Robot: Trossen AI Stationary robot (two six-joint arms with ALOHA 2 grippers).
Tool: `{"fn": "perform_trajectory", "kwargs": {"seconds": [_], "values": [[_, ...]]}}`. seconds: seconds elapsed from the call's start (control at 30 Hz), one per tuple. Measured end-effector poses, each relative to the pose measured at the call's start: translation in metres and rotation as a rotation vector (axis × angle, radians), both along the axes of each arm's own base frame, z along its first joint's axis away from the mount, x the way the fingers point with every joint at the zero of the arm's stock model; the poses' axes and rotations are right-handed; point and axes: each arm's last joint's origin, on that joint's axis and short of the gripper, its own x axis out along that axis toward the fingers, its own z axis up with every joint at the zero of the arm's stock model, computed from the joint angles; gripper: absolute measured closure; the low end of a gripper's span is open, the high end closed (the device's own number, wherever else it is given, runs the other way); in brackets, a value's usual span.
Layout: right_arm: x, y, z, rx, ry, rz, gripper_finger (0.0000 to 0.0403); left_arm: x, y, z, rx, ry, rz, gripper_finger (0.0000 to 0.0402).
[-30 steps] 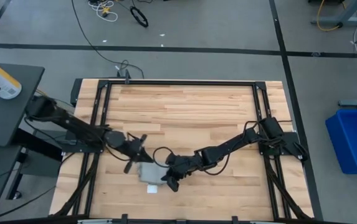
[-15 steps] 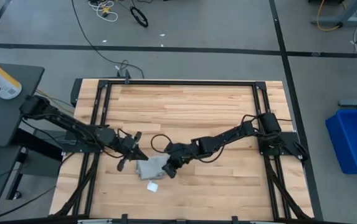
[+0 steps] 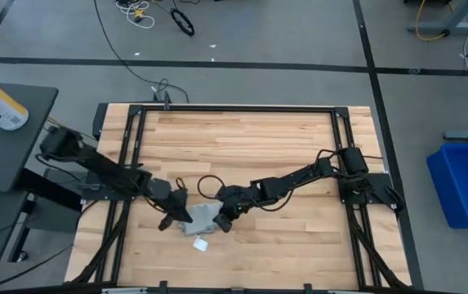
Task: Fold microfiber towels
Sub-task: Fold the gray towel
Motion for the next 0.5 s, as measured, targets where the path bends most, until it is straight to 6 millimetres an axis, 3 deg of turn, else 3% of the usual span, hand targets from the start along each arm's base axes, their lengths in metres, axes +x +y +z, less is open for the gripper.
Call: {"fn": "perform_trajectory", "kwargs": {"seconds": [0.17, 0.5], "values": [[0.0, 0.0, 0.0, -0.006, -0.009, 0.041, 0.0391, 0.003, -0.003, -0.021, -0.038, 0.121, -0.019, 0.0401], [0.013, -0.004, 0.02, -0.042, -0.118, 0.112, 0.0391, 0.009, -0.005, -0.032, -0.055, 0.158, -0.023, 0.0402]]}}
